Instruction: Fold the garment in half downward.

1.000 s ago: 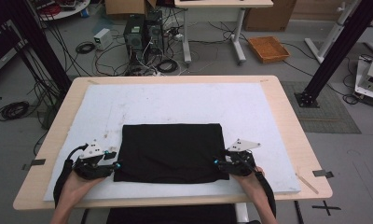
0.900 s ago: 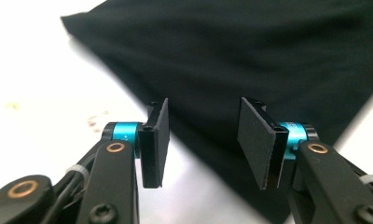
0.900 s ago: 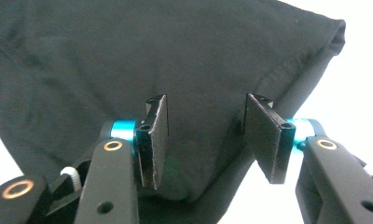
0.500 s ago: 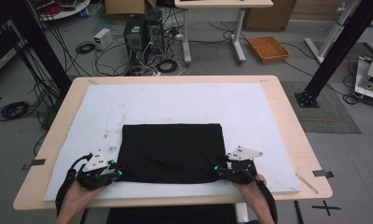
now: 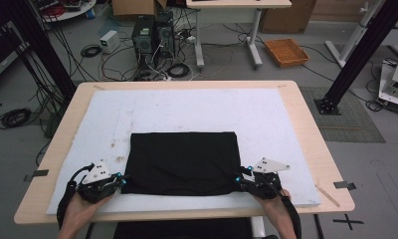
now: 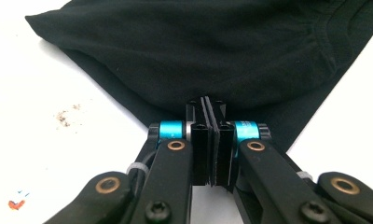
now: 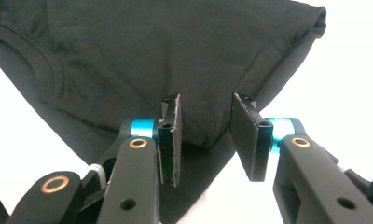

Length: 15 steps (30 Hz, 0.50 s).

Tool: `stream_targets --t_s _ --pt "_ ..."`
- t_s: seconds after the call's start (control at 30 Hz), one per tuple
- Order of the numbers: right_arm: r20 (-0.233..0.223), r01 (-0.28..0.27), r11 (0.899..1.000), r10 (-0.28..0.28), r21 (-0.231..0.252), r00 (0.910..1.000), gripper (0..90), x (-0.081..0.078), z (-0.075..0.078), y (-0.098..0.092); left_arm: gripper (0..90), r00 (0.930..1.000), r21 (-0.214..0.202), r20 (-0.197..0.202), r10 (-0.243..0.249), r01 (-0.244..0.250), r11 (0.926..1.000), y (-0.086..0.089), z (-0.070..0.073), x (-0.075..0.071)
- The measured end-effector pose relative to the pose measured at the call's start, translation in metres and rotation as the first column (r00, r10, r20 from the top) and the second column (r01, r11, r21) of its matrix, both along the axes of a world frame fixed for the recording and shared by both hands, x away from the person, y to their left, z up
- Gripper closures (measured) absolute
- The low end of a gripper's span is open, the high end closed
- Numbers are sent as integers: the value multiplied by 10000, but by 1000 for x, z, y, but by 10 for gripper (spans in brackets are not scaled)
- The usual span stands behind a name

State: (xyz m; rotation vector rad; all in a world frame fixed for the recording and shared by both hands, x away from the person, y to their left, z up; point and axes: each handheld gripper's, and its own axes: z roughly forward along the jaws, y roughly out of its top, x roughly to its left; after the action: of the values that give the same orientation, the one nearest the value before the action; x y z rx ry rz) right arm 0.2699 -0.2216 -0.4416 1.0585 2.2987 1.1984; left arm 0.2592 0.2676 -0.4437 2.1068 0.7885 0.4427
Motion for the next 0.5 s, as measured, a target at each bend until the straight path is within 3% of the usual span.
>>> stream_targets --t_s 0.07,0.13,0.17,0.33,0.5 --pt "-313 -67 9994 56 -353 9995 737 3 -3 4 888 10000 -30 -25 8 -8 10000 1 0 0" --pt "-460 -308 9988 290 -382 9985 840 4 -6 6 889 10000 -53 3 6 -6 10000 2 0 0" --pt "-459 -323 9987 305 -386 9985 851 4 -6 6 890 10000 -119 12 22 -22 9999 3 1 -1" --pt "-591 -336 9986 360 404 9976 869 1 5 -1 892 10000 -493 35 32 -31 9988 10 7 -6" --pt "-581 -504 9926 571 1101 9967 869 -7 18 -12 892 9997 -550 85 -228 232 9982 15 17 -14"
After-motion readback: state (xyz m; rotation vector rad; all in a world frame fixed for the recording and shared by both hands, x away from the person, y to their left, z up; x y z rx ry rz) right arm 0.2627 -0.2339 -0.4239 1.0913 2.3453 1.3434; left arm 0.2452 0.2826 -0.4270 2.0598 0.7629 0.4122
